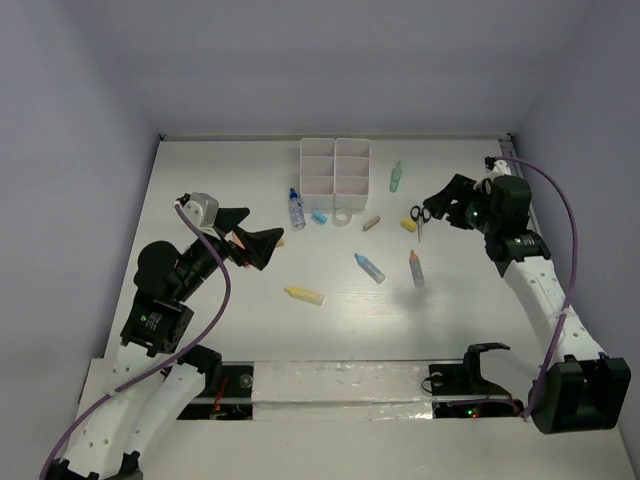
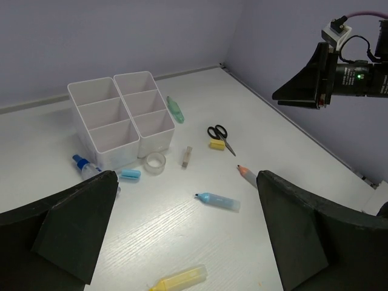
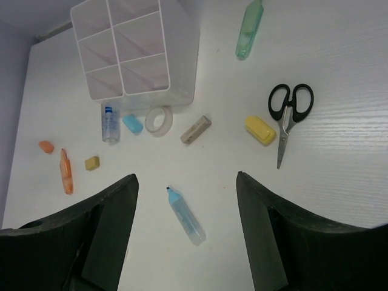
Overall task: Sort the stationery into containers
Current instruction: Pick up the stationery from the center of the board.
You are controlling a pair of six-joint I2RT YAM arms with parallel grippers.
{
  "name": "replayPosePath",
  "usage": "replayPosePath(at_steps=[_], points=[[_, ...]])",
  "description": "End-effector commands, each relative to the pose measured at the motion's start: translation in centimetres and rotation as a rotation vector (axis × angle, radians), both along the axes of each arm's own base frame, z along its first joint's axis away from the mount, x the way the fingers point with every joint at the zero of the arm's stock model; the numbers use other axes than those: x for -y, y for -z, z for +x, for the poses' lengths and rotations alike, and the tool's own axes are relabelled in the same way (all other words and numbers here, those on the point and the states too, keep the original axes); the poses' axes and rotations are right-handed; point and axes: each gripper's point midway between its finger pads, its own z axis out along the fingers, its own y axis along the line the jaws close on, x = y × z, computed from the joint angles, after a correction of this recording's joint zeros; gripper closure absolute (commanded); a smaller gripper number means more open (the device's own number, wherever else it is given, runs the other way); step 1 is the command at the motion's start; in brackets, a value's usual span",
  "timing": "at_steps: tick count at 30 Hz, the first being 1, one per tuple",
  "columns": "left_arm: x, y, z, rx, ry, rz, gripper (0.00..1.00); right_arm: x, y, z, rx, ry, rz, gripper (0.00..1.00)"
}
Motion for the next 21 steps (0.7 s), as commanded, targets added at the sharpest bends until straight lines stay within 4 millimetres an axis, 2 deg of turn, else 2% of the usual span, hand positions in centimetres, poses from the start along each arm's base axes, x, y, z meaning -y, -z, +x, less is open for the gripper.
replayPosePath(at_steps=[1,6,8,9,11,14,16,20,21], points=[[-0.1,-1.4,-0.1,0.051,-0.005,-0.008,0.01,-1.3,-1.3,0.7,0.033,-0.040,-0.038,0.28],[-0.1,-1.2,0.1,0.044,-0.009,-0.005,0.01,-3.3,0.9,1.8,-0.017,-0.056,-0.097,0.26],[-0.1,-1.1,0.2,0.038,-0.012,-0.003,0.01,-4.9,1.7,2.1,-0.031,-0.082,-0.108,0.26],[-0.1,-1.1,0.2,0.038,-0.012,-0.003,0.01,-5.4,2.9,2.6,-0.063,-0.082,-0.118,0.26],[-0.1,-1.0,0.2,0.036,-0.014,-0.004,0.01,-6.9,3.3,3.1,-0.068,-0.098,-0.109,0.26],[-0.1,-0.9,0.3,0.034,-0.014,-0.004,0.01,-8.2,5.4,4.2,-0.108,-0.101,-0.114,0.26],[-0.1,-0.8,0.3,0.032,-0.012,-0.002,0.01,-8.7,7.2,4.8,-0.146,-0.096,-0.115,0.28],[0.0,-0.8,0.3,0.031,-0.007,-0.003,0.01,-9.5,9.5,6.4,-0.188,-0.074,-0.110,0.33],[0.0,-0.8,0.2,0.031,-0.006,-0.005,0.01,-9.6,9.9,6.7,-0.195,-0.069,-0.110,0.37]])
